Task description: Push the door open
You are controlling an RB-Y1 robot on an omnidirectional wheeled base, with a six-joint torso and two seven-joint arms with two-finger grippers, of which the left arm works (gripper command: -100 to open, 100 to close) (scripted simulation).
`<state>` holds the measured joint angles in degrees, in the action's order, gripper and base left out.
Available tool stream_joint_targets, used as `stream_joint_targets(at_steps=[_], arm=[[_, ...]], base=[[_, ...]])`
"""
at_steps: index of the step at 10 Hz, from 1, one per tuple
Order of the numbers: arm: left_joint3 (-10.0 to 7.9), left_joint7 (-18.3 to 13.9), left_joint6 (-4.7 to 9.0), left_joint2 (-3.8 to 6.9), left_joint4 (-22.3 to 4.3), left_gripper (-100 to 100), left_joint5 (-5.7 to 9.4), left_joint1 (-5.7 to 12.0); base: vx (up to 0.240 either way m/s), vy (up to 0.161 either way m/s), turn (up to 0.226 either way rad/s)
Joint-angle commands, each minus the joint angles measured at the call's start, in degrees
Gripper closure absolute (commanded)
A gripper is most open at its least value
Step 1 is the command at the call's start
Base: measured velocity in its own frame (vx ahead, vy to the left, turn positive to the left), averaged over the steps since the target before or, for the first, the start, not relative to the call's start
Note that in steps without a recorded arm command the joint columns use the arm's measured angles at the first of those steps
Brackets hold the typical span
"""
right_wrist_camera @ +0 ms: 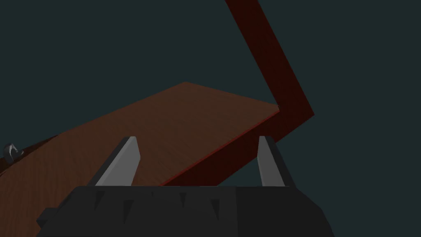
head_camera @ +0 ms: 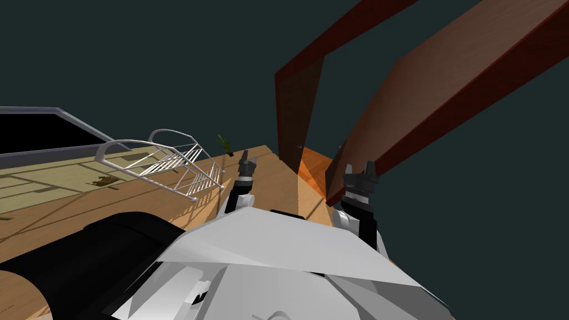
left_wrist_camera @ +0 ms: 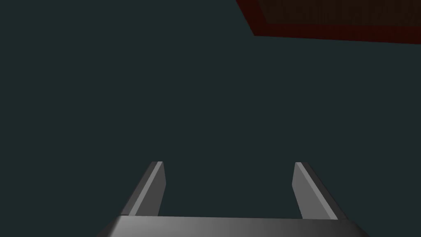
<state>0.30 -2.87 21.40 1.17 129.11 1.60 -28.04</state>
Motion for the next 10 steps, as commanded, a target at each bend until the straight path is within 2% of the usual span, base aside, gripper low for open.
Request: stream_joint_targets(at_steps=[1,10], arm=[[0.19,-0.09,0.44,0.52,-1.70,-100,-0.15,0.67],[1.49,-0.69,3.48,2.78,-13.38,-100,-1.16,5.26]], base=[[0.074,-0.089,-0.060],[0.126,0.036,-0.070]])
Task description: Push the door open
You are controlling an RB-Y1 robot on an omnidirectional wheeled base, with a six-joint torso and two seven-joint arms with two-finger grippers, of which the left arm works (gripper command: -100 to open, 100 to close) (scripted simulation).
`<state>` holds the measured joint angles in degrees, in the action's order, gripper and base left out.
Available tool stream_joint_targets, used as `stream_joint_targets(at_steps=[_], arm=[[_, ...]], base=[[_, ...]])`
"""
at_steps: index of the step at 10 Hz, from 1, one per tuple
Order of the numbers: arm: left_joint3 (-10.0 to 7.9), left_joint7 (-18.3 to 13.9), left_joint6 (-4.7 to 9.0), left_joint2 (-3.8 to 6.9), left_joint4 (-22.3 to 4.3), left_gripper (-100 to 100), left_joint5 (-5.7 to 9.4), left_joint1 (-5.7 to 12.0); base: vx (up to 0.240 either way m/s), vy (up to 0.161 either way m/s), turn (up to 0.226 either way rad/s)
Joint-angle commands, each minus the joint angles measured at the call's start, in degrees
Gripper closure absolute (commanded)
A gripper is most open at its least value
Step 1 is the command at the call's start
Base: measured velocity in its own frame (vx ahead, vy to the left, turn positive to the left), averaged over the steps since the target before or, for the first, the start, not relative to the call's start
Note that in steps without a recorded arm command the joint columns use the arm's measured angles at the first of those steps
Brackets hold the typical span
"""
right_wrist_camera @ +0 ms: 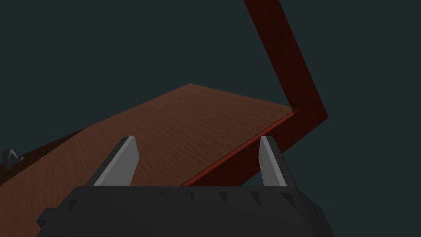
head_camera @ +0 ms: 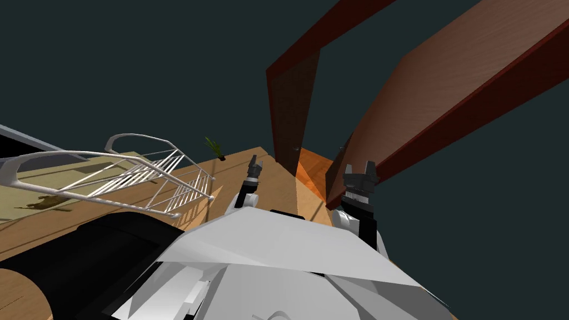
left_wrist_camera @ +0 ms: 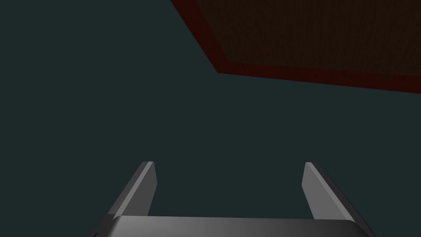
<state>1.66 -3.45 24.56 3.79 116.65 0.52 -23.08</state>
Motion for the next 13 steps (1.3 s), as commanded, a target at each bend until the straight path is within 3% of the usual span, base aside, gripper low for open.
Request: stream_joint_targets(at_steps=[1,13], arm=[[0.22,-0.15,0.55,0.30,-1.82,-100,-0.16,0.65],[1.92,-0.94,4.53,1.71,-17.12,-100,-1.48,6.66]], base=[[0.109,0.028,-0.066],[0.108,0.033,-0.067]])
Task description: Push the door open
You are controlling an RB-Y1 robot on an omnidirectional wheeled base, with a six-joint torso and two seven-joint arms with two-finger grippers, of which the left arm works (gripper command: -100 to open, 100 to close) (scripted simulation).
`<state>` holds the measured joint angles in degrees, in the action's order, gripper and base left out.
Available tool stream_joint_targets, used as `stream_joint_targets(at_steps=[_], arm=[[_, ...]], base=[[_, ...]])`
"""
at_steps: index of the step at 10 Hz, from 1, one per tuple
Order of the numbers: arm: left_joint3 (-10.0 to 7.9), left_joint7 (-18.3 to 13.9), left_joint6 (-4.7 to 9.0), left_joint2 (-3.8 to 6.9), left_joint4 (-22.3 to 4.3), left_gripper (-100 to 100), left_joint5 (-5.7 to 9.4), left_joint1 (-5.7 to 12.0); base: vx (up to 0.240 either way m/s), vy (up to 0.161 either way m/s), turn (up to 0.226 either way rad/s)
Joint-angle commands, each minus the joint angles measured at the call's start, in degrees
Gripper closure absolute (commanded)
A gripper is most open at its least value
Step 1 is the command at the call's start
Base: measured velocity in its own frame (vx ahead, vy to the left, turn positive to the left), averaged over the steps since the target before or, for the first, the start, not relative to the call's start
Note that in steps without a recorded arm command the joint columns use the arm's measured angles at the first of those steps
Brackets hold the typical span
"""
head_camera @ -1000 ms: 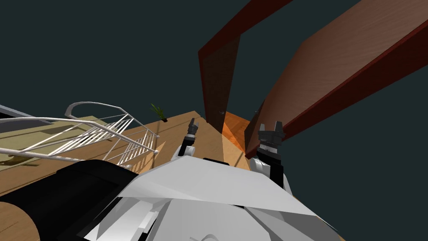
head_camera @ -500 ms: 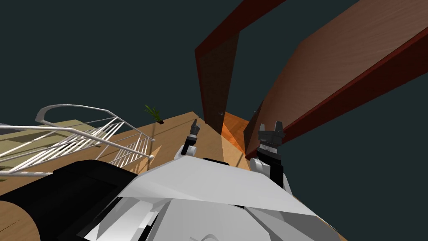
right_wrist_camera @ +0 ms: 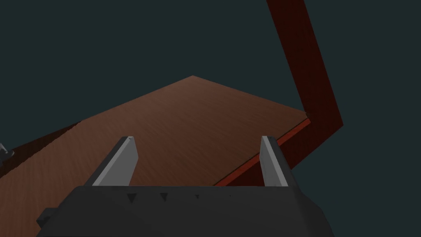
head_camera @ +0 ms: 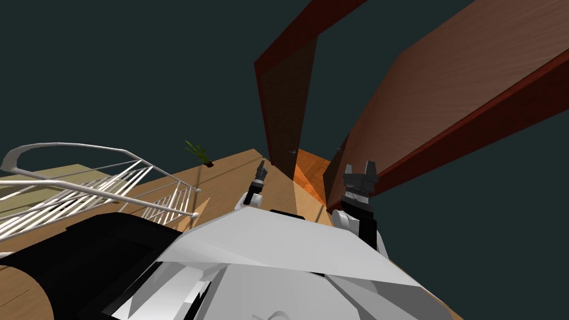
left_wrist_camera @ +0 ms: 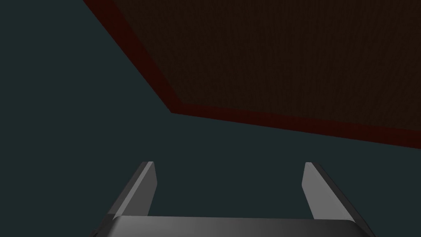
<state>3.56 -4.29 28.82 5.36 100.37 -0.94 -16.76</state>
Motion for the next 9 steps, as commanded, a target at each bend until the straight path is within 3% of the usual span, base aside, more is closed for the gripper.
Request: stream_joint_targets(at_steps=[1,9], arm=[[0.16,-0.16,0.59,0.19,-2.07,-100,-0.13,0.83],[1.26,-0.68,3.17,0.53,-12.01,-100,-1.00,4.74]], base=[[0.087,0.029,-0.053],[0.093,0.040,-0.066]])
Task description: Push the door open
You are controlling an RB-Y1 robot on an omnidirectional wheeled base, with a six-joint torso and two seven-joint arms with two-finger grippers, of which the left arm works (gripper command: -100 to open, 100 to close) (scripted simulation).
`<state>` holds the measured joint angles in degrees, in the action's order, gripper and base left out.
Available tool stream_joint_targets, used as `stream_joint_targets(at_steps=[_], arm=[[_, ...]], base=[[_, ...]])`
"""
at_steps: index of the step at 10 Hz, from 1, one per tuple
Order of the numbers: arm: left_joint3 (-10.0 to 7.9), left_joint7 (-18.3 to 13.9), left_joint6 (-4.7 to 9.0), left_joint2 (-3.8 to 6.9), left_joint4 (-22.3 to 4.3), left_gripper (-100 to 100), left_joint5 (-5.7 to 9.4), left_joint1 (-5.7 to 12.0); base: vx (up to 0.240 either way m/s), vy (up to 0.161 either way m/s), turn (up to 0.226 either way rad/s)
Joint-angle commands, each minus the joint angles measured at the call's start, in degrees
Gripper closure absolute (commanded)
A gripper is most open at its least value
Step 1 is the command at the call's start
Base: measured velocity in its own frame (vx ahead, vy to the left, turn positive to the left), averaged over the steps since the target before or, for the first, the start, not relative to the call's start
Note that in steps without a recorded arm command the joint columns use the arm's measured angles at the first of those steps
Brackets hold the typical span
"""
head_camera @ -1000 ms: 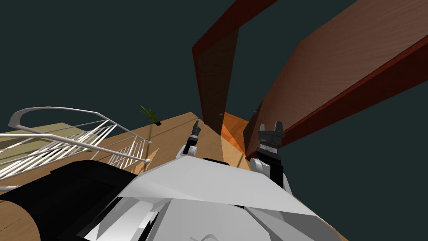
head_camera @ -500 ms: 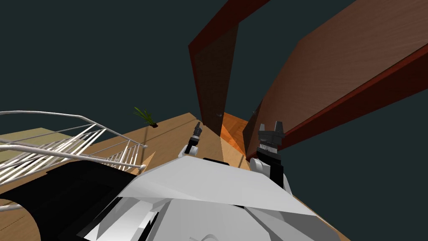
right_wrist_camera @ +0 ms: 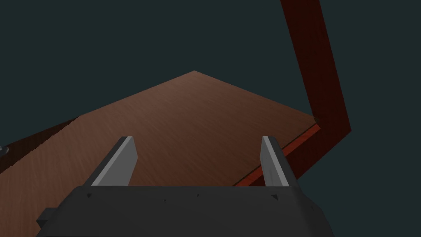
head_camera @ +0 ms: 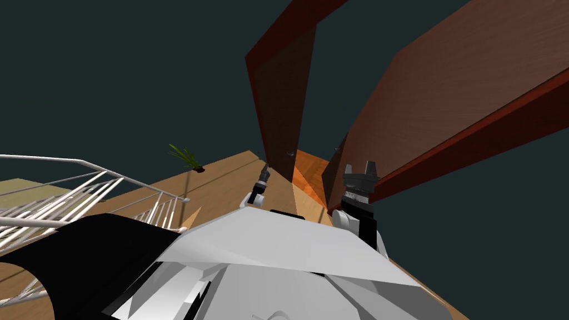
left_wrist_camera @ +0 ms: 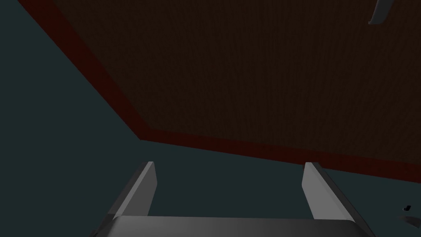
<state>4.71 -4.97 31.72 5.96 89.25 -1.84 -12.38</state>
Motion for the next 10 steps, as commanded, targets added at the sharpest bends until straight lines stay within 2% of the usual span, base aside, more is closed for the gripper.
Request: stream_joint_targets(at_steps=[1,7,8,10], arm=[[0.25,-0.06,0.59,-0.05,-2.16,-100,-0.21,0.86],[1.10,-0.45,2.57,-0.05,-9.76,-100,-0.86,3.84],[1.38,-0.58,3.22,-0.07,-12.29,-100,-1.08,4.83],[1.65,-0.70,3.87,-0.14,-14.77,-100,-1.30,5.81]], base=[[0.093,0.037,-0.066],[0.094,0.044,-0.067],[0.133,0.070,-0.115],[0.116,0.059,-0.086]])
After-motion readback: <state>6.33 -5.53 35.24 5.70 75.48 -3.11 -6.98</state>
